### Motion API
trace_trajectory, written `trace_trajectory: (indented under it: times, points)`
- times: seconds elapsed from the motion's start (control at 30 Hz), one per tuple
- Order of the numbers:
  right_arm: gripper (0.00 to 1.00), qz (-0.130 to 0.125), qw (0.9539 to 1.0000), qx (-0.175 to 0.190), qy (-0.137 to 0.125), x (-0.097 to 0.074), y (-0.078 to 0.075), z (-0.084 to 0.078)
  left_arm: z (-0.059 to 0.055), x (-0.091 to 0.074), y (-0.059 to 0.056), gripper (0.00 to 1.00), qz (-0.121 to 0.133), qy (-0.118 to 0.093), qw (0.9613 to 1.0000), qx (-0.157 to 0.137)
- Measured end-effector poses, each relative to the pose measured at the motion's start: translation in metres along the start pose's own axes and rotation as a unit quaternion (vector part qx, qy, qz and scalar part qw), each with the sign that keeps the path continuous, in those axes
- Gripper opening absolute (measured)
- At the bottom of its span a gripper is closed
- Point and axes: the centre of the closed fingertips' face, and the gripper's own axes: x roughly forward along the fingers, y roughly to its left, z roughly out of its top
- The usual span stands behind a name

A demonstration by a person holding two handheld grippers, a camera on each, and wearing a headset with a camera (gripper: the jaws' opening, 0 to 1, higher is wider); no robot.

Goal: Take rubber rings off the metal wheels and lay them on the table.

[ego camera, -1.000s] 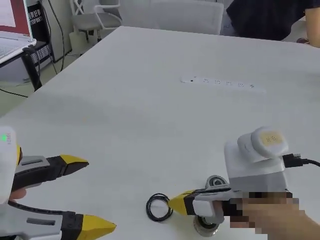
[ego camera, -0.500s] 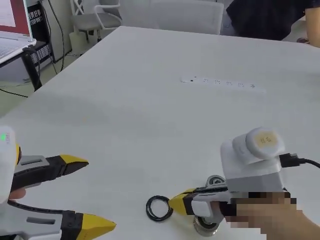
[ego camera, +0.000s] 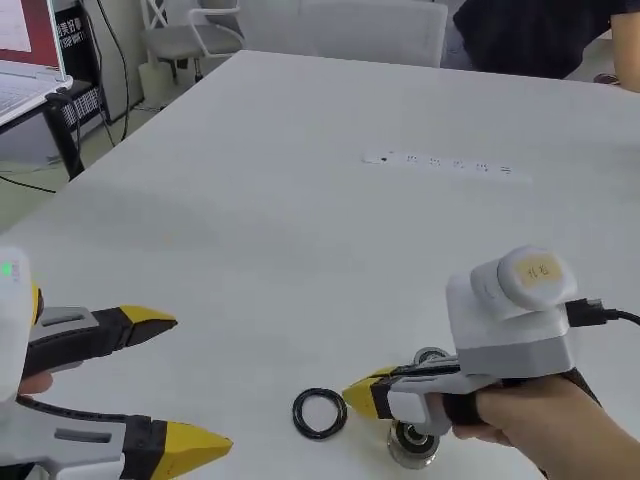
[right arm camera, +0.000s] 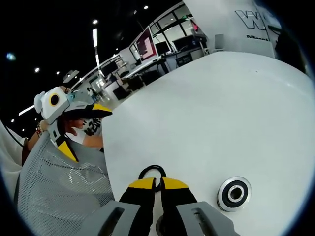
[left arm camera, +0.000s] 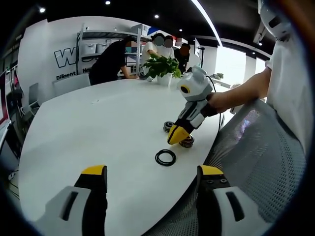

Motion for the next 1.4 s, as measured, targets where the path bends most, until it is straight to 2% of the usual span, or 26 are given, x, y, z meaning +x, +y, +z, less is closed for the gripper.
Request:
trace_trajectory:
  times: [0.4,0.6,0.7,0.9,1.17,1.27,1.4]
  points:
    - [0.03,-0.012,0.9996,-0.014,-0.022,-0.013,-0.001,0.014,0.0,0.0,-0.001,0.72,-0.004,0.002,1.0,0.007]
    - [0.07,-0.009,0.9988,-0.038,-0.031,-0.022,0.008,0.022,0.002,-0.002,0.001,0.72,-0.005,-0.003,0.9999,0.012]
    - [0.09,-0.001,0.9979,-0.061,-0.02,-0.027,0.015,0.022,0.002,-0.002,0.0,0.72,-0.006,-0.004,0.9999,0.013]
    - [0.18,0.016,0.9942,-0.105,-0.018,-0.039,0.03,0.029,0.002,-0.001,-0.003,0.72,-0.014,0.002,0.9997,0.022]
    - [0.25,0.031,0.992,-0.12,-0.025,-0.06,0.042,0.035,0.003,-0.001,-0.008,0.74,-0.026,0.006,0.9991,0.034]
    - [0.29,0.043,0.9918,-0.116,-0.032,-0.069,0.045,0.038,0.011,-0.002,-0.012,0.74,-0.035,-0.01,0.9988,0.032]
    - [0.35,0.043,0.9907,-0.122,-0.042,-0.086,0.047,0.041,0.015,-0.004,-0.013,0.76,-0.037,-0.015,0.9986,0.034]
